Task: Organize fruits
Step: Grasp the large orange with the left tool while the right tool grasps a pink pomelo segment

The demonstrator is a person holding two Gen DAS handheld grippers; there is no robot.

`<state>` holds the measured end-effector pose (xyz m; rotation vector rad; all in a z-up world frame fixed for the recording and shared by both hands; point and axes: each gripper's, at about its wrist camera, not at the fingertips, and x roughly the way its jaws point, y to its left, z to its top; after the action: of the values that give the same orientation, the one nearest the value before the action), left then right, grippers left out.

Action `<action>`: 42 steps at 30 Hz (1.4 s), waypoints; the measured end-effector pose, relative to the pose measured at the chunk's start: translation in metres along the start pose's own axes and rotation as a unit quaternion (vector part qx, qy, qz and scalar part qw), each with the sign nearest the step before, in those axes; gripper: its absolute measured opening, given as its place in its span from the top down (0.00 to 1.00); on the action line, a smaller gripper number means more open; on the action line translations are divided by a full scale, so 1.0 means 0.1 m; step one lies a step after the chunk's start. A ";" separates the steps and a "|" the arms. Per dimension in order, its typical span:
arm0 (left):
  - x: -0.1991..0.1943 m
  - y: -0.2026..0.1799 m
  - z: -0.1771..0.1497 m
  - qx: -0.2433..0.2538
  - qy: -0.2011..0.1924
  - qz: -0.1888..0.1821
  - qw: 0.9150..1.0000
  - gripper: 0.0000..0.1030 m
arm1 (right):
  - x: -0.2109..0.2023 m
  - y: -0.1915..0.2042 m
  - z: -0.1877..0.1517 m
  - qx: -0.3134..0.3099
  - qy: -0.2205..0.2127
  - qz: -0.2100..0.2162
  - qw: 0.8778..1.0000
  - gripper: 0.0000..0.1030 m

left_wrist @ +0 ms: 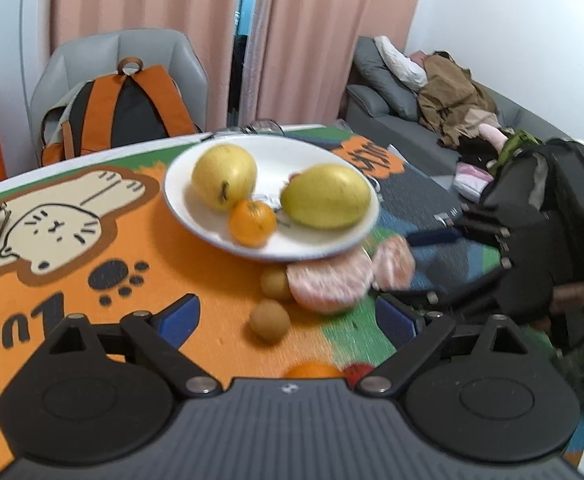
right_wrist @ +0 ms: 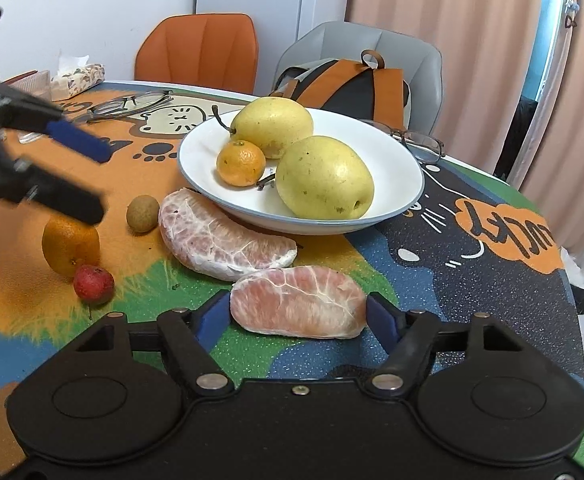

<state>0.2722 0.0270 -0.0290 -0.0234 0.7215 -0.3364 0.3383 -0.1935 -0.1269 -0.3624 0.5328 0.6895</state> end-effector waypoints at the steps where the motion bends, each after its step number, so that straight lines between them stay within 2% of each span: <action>1: -0.02 -0.02 -0.04 0.004 0.002 -0.002 1.000 0.09 | -0.01 0.00 0.00 0.000 -0.001 0.000 1.000 0.34; 5: -0.06 -0.10 -0.18 0.025 0.013 -0.010 1.000 0.09 | -0.04 0.01 0.01 0.000 -0.006 0.001 1.000 0.39; 8: -0.04 -0.14 -0.26 0.037 0.022 -0.011 0.999 0.09 | -0.03 0.02 0.02 -0.007 -0.003 0.004 1.000 0.38; 13: 0.03 -0.10 -0.33 0.025 0.031 -0.012 0.999 0.09 | -0.02 0.00 0.02 -0.014 0.000 0.021 1.000 0.23; 17: 0.06 -0.08 -0.37 0.024 0.030 -0.015 0.999 0.09 | 0.02 -0.03 0.00 -0.016 0.001 0.026 1.000 0.20; 22: 0.07 -0.08 -0.41 0.028 0.023 -0.020 0.999 0.13 | 0.08 -0.17 -0.02 0.008 0.003 0.060 0.998 0.17; 25: 0.08 -0.09 -0.41 0.037 0.021 -0.025 0.999 0.23 | 0.11 -0.24 -0.04 0.014 -0.003 0.074 0.997 0.15; 29: 0.09 -0.10 -0.39 0.043 0.019 -0.026 0.999 0.46 | 0.12 -0.25 -0.04 0.017 -0.003 0.071 0.997 0.17; 30: 0.09 -0.09 -0.38 0.044 0.019 -0.026 0.998 0.53 | 0.12 -0.24 -0.03 0.019 -0.002 0.070 0.997 0.18; 32: 0.09 -0.08 -0.37 0.043 0.019 -0.024 0.999 0.63 | 0.11 -0.24 -0.03 0.021 -0.003 0.065 0.998 0.25; 33: 0.09 -0.07 -0.36 0.041 0.020 -0.027 0.999 0.63 | 0.10 -0.24 -0.03 0.022 -0.005 0.069 0.997 0.28; 42: 0.08 -0.14 -0.37 0.048 0.025 -0.033 0.998 0.63 | 0.09 -0.21 -0.01 0.021 -0.004 0.058 0.998 0.32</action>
<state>0.2497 0.0145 -0.0600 0.0530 0.7541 -0.4364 0.3582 -0.2049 -0.1296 -0.2909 0.5632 0.7904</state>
